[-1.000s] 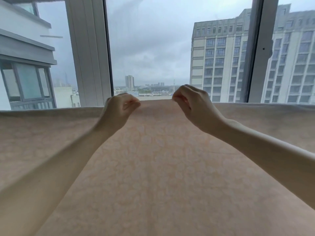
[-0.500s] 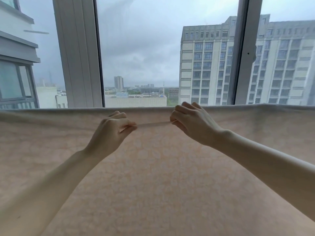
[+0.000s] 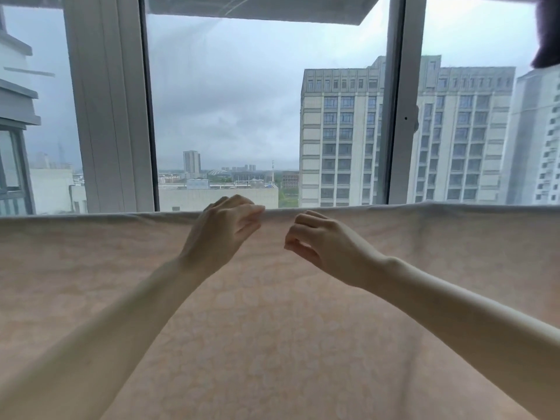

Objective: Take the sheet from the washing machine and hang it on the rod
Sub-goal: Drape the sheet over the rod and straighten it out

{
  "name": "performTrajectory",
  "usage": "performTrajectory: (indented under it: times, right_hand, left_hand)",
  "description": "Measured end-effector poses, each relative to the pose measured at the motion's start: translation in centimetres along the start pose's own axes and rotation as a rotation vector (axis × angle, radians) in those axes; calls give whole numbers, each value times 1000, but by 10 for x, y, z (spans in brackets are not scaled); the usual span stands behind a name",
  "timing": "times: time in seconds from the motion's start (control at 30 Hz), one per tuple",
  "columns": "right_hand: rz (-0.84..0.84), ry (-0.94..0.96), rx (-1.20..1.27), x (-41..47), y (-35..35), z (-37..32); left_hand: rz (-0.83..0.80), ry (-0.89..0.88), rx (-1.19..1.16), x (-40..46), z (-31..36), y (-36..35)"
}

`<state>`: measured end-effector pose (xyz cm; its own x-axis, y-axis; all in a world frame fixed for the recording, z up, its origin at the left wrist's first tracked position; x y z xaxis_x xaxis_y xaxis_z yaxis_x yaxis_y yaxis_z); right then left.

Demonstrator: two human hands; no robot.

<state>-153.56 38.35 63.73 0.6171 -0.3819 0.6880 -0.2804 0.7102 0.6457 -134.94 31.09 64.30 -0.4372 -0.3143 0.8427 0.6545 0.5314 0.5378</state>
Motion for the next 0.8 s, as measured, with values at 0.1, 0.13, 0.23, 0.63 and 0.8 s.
performTrajectory:
  times: [0.1, 0.13, 0.23, 0.63, 0.8]
  right_hand:
    - [40, -74, -99, -21, 21, 31]
    - [53, -113, -134, -30, 29, 45]
    - [70, -221, -224, -57, 52, 84]
    - [85, -265, -207, -156, 108, 189]
    - [130, -177, -23, -195, 120, 225]
  left_hand:
    - [80, 28, 136, -3, 2, -11]
    - [95, 26, 178, -3, 5, -15]
    - [117, -6, 226, 3, 18, -26]
    - [105, -16, 165, 59, 130, -102]
    - [77, 42, 38, 85, 178, -128]
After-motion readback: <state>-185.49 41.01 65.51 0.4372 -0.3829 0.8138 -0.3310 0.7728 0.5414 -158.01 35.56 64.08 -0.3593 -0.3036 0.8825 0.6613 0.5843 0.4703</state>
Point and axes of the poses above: each hand's wrist, its own x-axis towards the middle knuckle, its own y-axis out of the back of the hand, z = x × y, the point moved 3 cm from there along x, towards the middle knuckle, and after that the axes turned 1 degree about -z, right-handed, at the moved point
